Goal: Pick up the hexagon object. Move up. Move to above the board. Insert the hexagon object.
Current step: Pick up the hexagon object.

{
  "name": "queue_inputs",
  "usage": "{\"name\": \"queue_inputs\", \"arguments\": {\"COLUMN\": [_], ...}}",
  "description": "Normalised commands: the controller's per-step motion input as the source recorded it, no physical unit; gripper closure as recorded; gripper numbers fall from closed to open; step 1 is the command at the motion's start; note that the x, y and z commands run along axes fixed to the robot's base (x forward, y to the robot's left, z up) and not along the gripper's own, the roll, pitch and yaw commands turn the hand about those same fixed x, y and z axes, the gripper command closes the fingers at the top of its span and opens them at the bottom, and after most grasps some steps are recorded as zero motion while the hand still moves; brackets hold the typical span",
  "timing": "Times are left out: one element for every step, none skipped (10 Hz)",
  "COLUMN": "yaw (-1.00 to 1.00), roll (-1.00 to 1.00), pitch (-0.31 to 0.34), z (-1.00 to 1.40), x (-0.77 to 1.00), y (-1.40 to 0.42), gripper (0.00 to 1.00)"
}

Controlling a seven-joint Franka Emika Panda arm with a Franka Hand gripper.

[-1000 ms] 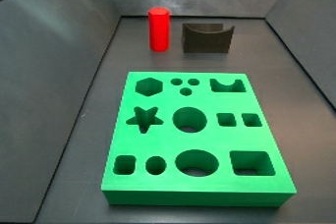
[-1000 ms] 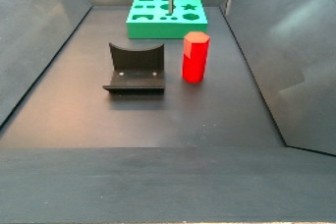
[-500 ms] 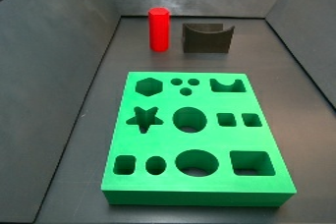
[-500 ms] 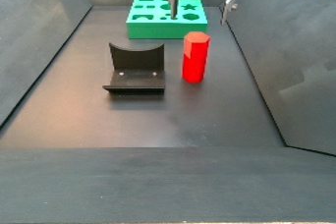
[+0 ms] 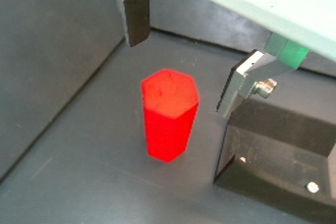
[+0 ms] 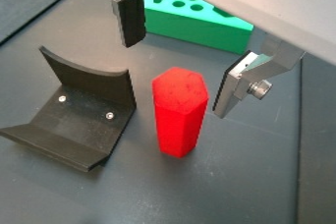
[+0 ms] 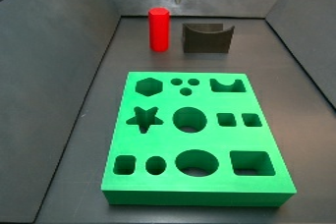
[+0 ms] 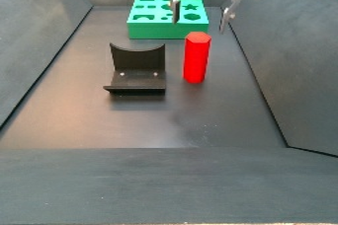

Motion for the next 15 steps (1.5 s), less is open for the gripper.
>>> {"name": "queue_inputs", "arguments": {"yaw": [-0.19, -0.21, -0.19, -0.19, -0.17, -0.15, -0.14, -0.06, 0.00, 0.00, 0.00, 0.00, 0.00, 0.00, 0.00], "roll": [-0.03, -0.04, -0.03, -0.01, 0.00, -0.01, 0.00, 0.00, 0.00, 0.00, 0.00, 0.00, 0.00, 0.00, 0.00], "pitch": [-0.139, -0.131, -0.131, -0.154, -0.147, -0.146, -0.151, -0.054, 0.000, 0.000, 0.000, 0.000, 0.000, 0.000, 0.000], "z": [-0.25, -0.25, -0.29, -0.38, -0.51, -0.49, -0.54, -0.26, 0.00, 0.00, 0.00, 0.00, 0.00, 0.00, 0.00], "x": [0.00, 0.09, 0.07, 0.01, 0.02, 0.01, 0.00, 0.02, 0.00, 0.00, 0.00, 0.00, 0.00, 0.00, 0.00], "y": [-0.01, 0.00, 0.00, 0.00, 0.00, 0.00, 0.00, 0.00, 0.00, 0.00, 0.00, 0.00, 0.00, 0.00, 0.00], "gripper": [0.00, 0.00, 0.00, 0.00, 0.00, 0.00, 0.00, 0.00, 0.00, 1.00, 1.00, 1.00, 1.00, 1.00, 1.00]}}
